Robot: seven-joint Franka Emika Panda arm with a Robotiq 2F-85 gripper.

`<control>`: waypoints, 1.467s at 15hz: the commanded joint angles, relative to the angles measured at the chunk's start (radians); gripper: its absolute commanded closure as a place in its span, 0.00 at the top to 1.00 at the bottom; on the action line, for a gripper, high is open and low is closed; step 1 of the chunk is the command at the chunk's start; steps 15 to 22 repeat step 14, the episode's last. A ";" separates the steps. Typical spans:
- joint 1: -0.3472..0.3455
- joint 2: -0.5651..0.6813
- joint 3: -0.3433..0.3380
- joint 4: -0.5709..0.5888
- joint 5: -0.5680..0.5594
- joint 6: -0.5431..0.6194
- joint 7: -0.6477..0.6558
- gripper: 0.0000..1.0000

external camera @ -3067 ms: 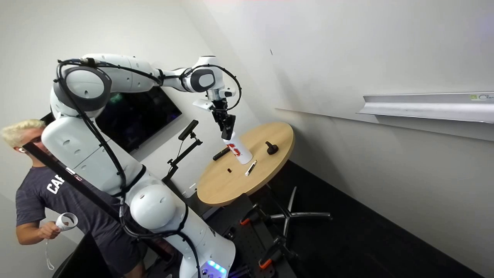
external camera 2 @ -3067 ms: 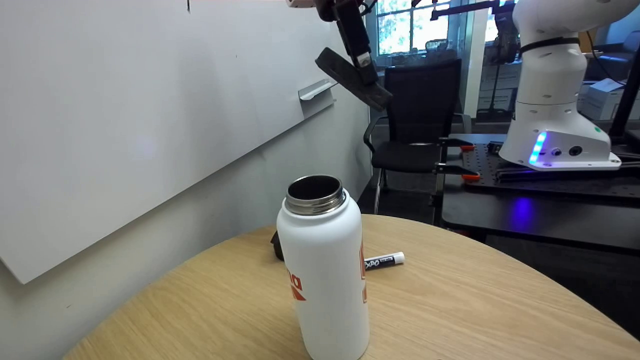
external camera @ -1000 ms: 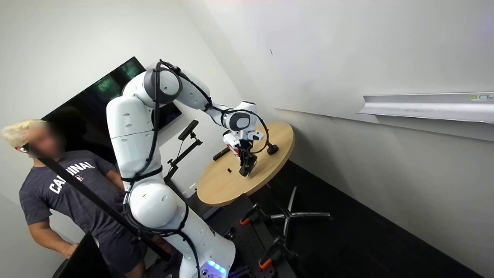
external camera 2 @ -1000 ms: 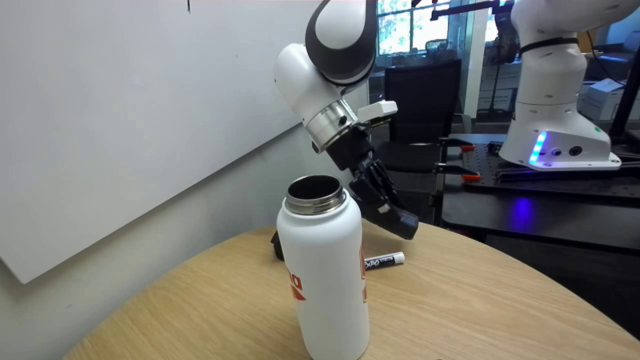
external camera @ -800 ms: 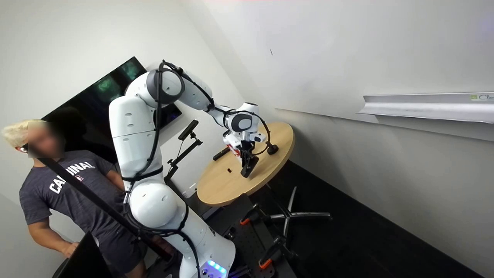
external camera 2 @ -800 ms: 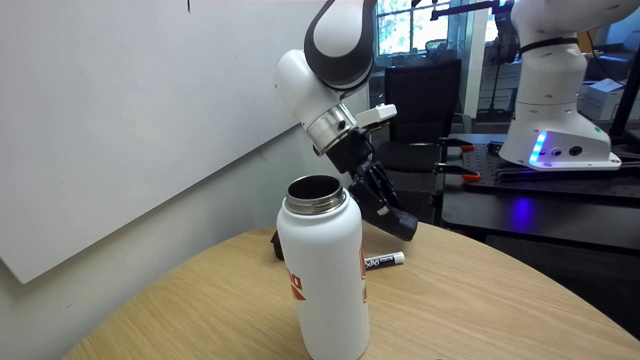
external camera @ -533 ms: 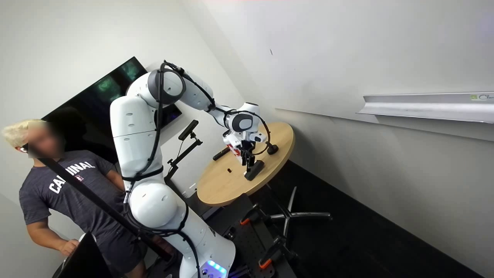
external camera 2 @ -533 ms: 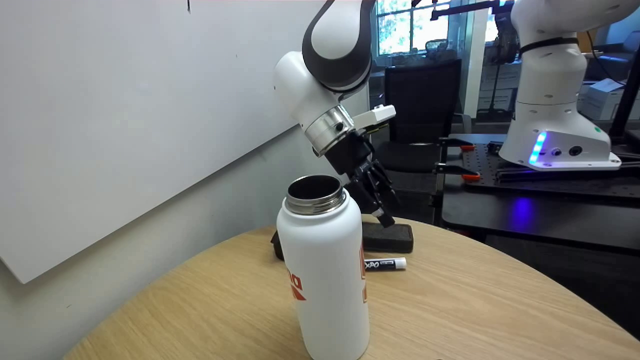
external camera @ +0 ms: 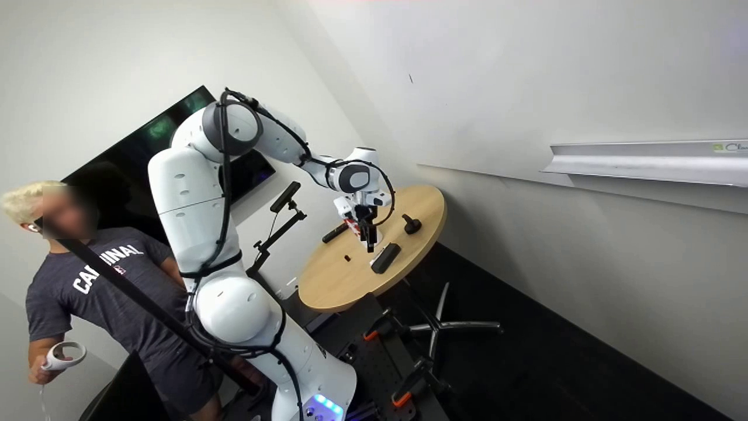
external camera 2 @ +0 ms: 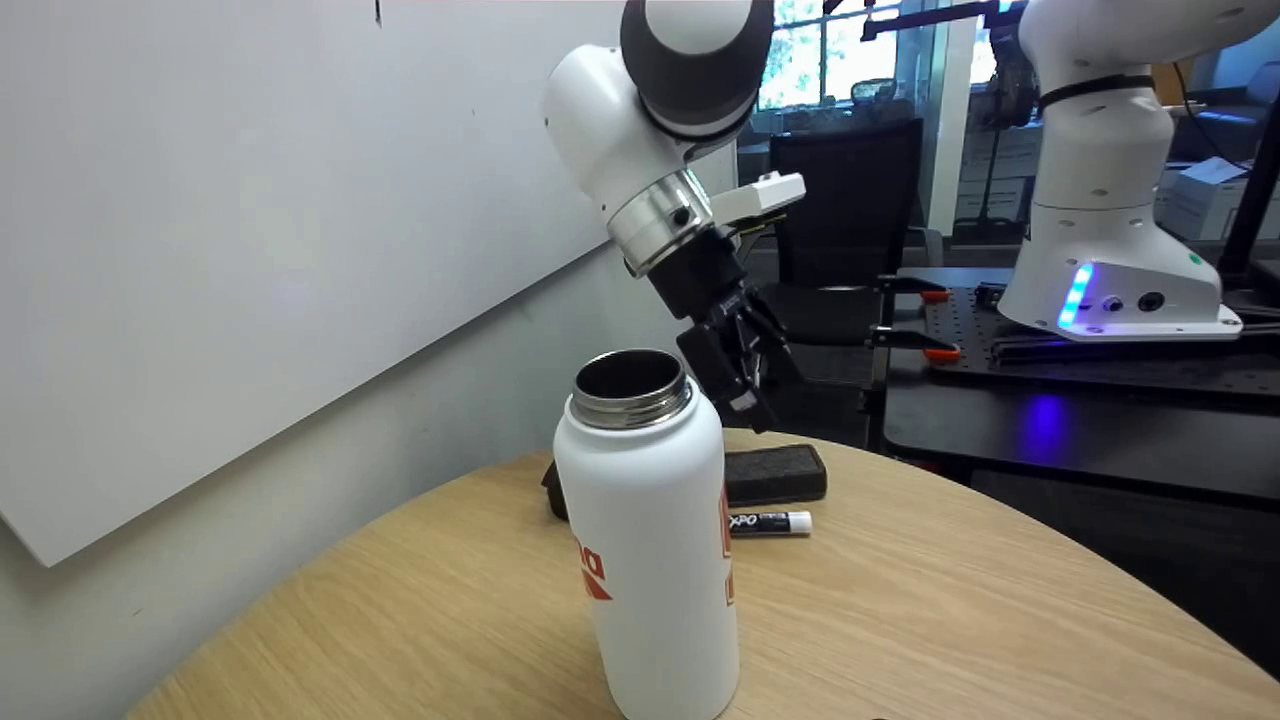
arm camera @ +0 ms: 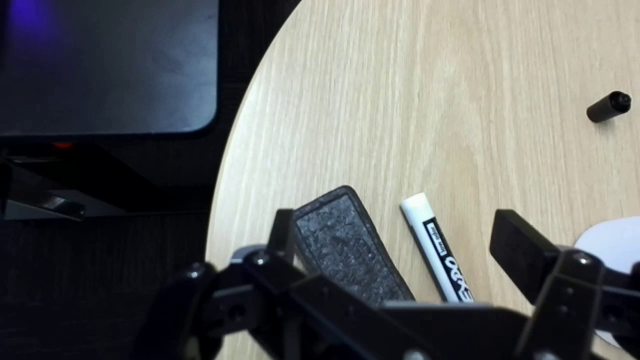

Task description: Use the black eraser to wipe the whiteboard and set it down on the table

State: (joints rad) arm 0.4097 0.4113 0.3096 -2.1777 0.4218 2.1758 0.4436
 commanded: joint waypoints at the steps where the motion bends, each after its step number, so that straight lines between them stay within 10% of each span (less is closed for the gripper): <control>1: 0.036 -0.240 -0.005 -0.174 -0.043 0.076 0.119 1.00; 12: -0.009 -0.809 0.065 -0.388 -0.266 0.086 0.236 1.00; 22: -0.019 -0.861 0.077 -0.389 -0.268 0.067 0.227 1.00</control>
